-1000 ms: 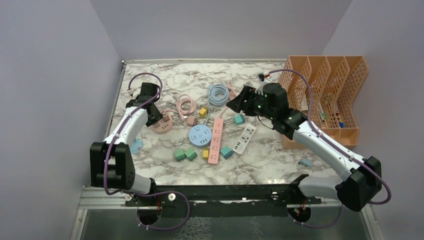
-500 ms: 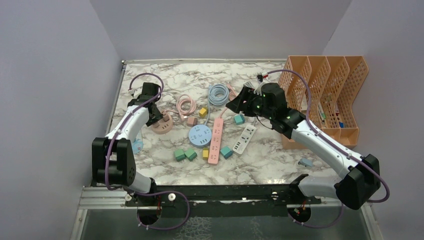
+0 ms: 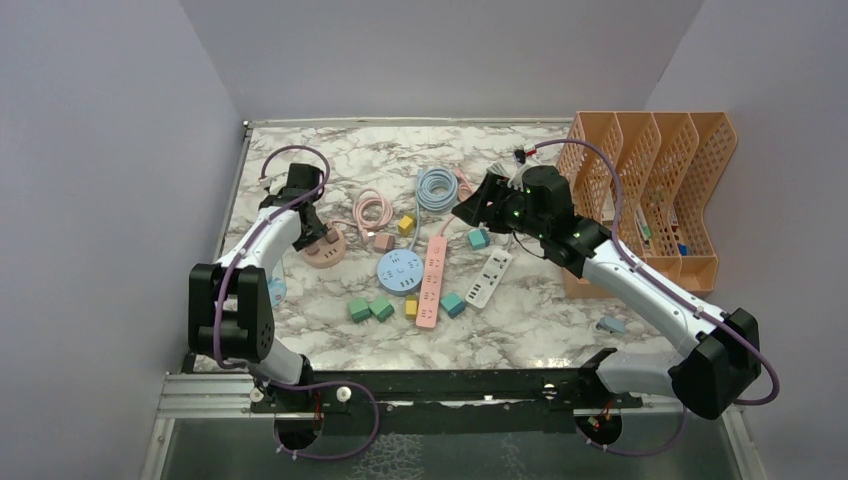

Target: Insert the plug

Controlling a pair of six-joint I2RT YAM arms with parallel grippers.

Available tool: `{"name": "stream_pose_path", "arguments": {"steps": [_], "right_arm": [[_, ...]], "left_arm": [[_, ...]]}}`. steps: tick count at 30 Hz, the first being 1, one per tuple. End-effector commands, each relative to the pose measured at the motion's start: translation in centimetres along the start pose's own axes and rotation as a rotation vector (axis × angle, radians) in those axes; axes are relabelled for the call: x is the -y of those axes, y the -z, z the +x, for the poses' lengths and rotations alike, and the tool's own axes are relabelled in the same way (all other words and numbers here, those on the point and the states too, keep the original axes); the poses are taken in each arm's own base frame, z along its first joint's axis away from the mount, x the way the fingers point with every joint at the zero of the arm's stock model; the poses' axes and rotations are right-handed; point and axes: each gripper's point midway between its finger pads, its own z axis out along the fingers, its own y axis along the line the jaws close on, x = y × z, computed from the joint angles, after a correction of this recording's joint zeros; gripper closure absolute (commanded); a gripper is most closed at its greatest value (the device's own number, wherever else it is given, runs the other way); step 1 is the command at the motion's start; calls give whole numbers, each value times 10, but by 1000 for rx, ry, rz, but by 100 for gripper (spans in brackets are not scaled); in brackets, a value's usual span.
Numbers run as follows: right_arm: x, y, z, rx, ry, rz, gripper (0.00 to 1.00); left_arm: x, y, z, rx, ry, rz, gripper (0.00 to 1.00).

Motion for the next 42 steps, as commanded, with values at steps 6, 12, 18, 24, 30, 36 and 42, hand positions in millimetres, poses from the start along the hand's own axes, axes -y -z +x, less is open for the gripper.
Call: {"name": "stream_pose_path", "arguments": {"steps": [6,12,18,24,30,36,42], "right_arm": [[-4,3,-9,22,-4,9,39],[1,2,-6,11,-17,41,39],[12,1,0,2,-34,84,41],[16,-1,3,-3,-49,103,41],[24,-5,8,-37,-68,154,42],[28,0,10,-39,-96,186,43],[28,8,4,-17,-96,194,42]], "left_arm": [[-1,-29,17,-119,-44,-55,100],[2,-45,29,-181,-62,-72,100],[-15,-59,47,-202,-68,-139,100],[-29,-71,78,-248,-65,-166,100],[-36,-75,84,-250,-69,-184,100],[-22,-56,56,-185,-77,-120,99],[-3,-17,4,-63,-84,-39,55]]}}
